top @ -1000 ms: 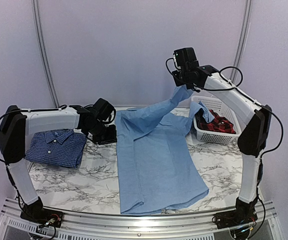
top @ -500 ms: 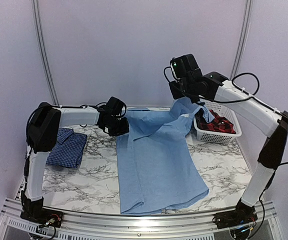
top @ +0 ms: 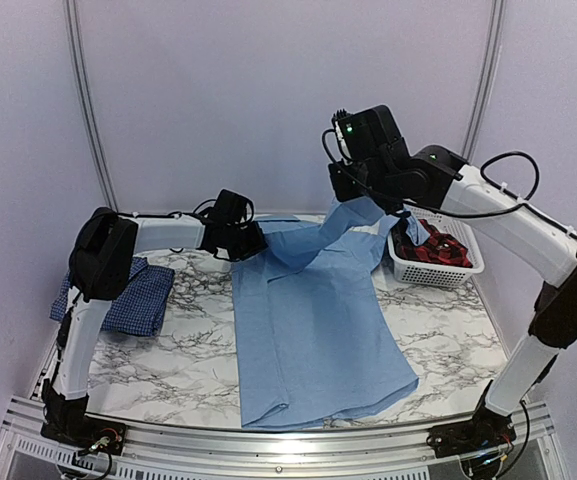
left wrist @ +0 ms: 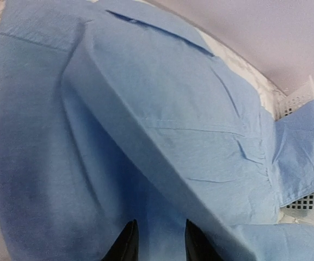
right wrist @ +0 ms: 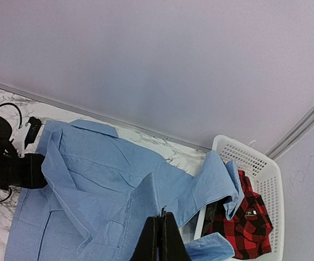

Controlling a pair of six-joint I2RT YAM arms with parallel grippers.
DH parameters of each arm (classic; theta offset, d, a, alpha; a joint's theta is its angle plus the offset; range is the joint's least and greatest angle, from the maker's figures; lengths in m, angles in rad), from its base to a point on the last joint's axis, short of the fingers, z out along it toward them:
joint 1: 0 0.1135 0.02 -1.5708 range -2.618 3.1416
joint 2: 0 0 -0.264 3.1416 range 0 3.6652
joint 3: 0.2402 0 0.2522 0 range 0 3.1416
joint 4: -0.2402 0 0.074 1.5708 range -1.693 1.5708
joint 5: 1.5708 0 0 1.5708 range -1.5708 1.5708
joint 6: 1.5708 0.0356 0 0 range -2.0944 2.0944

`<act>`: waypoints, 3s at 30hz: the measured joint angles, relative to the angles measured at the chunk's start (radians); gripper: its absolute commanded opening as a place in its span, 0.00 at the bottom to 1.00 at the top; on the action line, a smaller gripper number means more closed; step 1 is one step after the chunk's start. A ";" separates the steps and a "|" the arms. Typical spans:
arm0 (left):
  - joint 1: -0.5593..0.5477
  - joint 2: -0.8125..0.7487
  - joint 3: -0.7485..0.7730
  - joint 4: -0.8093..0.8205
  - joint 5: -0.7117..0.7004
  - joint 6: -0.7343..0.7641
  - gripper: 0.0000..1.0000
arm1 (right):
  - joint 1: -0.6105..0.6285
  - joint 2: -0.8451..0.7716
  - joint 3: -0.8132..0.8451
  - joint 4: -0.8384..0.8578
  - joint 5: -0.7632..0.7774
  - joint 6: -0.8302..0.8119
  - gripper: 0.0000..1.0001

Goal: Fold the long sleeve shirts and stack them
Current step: Fold the flattened shirt at the center of the board, then adjust the sleeve of the 1/3-folded shirt.

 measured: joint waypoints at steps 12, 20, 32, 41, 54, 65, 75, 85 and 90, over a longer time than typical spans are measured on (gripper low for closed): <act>0.001 0.135 0.081 0.155 0.117 -0.091 0.34 | 0.010 0.000 0.006 -0.039 -0.042 0.054 0.00; 0.010 0.167 0.101 0.201 0.163 -0.150 0.40 | 0.063 0.000 0.037 -0.034 -0.141 0.095 0.00; 0.035 0.060 -0.082 0.244 0.169 -0.164 0.31 | 0.087 0.050 -0.023 0.047 -0.372 0.171 0.00; 0.116 -0.257 -0.390 0.214 0.109 -0.097 0.36 | 0.167 0.225 -0.116 0.151 -0.546 0.219 0.15; 0.089 -0.510 -0.824 0.209 0.264 -0.010 0.59 | 0.180 0.144 -0.398 0.286 -0.624 0.245 0.67; -0.122 -0.723 -0.948 0.134 0.261 0.076 0.55 | -0.049 0.035 -0.642 0.453 -0.788 0.296 0.63; -0.231 -0.755 -1.049 0.008 0.176 0.075 0.45 | -0.058 -0.043 -0.774 0.507 -0.854 0.319 0.63; -0.285 -0.759 -1.049 0.007 0.180 0.042 0.15 | -0.085 -0.048 -0.801 0.553 -0.864 0.319 0.63; -0.309 -0.762 -1.041 0.002 0.211 0.006 0.01 | -0.126 -0.048 -0.806 0.572 -0.874 0.319 0.63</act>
